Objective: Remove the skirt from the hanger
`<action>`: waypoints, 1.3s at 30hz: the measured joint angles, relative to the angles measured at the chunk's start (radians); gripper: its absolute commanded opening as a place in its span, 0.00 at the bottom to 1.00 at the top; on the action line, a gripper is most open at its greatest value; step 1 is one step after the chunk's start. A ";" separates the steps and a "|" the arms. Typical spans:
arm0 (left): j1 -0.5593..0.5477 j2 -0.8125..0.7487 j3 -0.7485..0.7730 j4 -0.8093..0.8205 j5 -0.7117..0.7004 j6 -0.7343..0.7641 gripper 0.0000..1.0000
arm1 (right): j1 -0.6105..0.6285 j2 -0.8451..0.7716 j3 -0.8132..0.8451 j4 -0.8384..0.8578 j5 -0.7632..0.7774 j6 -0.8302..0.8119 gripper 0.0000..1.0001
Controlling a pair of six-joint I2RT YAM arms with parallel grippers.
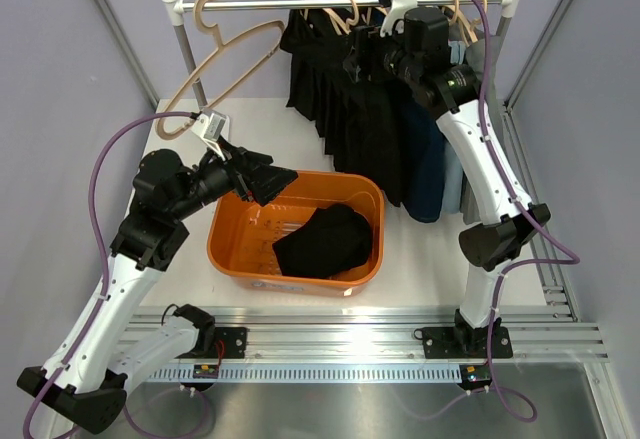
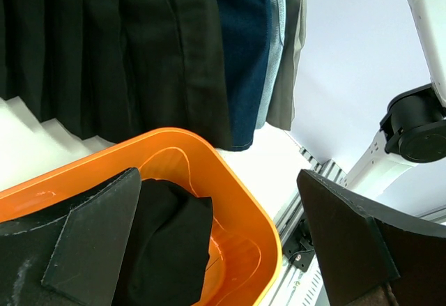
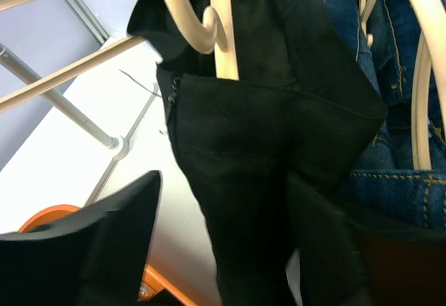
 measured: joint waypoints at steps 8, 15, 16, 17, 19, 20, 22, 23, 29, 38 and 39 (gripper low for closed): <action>0.000 0.002 0.000 0.000 0.000 0.000 0.99 | 0.000 -0.001 -0.081 0.080 0.014 -0.086 0.87; 0.000 0.005 0.000 0.000 -0.001 0.001 0.99 | -0.003 -0.001 -0.126 0.103 0.012 -0.145 0.77; 0.000 0.005 0.000 0.000 -0.001 0.001 0.99 | -0.004 -0.001 -0.129 0.105 0.008 -0.153 0.74; 0.000 0.005 0.000 0.000 -0.002 0.001 0.99 | -0.006 -0.001 -0.132 0.109 0.005 -0.157 0.69; 0.000 0.005 0.000 0.000 -0.002 0.001 0.99 | -0.013 -0.001 -0.138 0.117 -0.005 -0.165 0.62; 0.000 0.005 0.000 0.000 -0.002 0.001 0.99 | -0.017 -0.001 -0.139 0.118 -0.011 -0.169 0.49; 0.000 0.005 0.000 0.000 -0.003 0.001 0.99 | -0.026 -0.001 -0.146 0.125 -0.019 -0.178 0.37; 0.000 0.005 0.000 0.000 -0.004 0.001 0.99 | -0.029 -0.001 -0.150 0.129 -0.026 -0.177 0.31; 0.000 0.005 0.000 0.000 -0.005 0.001 0.99 | -0.037 -0.001 -0.175 0.146 -0.089 -0.192 0.00; 0.000 0.005 0.000 0.000 -0.005 0.000 0.99 | -0.085 -0.001 -0.156 0.134 -0.237 -0.143 0.00; 0.000 0.005 0.000 0.000 -0.005 0.000 0.99 | -0.094 -0.001 -0.148 0.130 -0.256 -0.134 0.00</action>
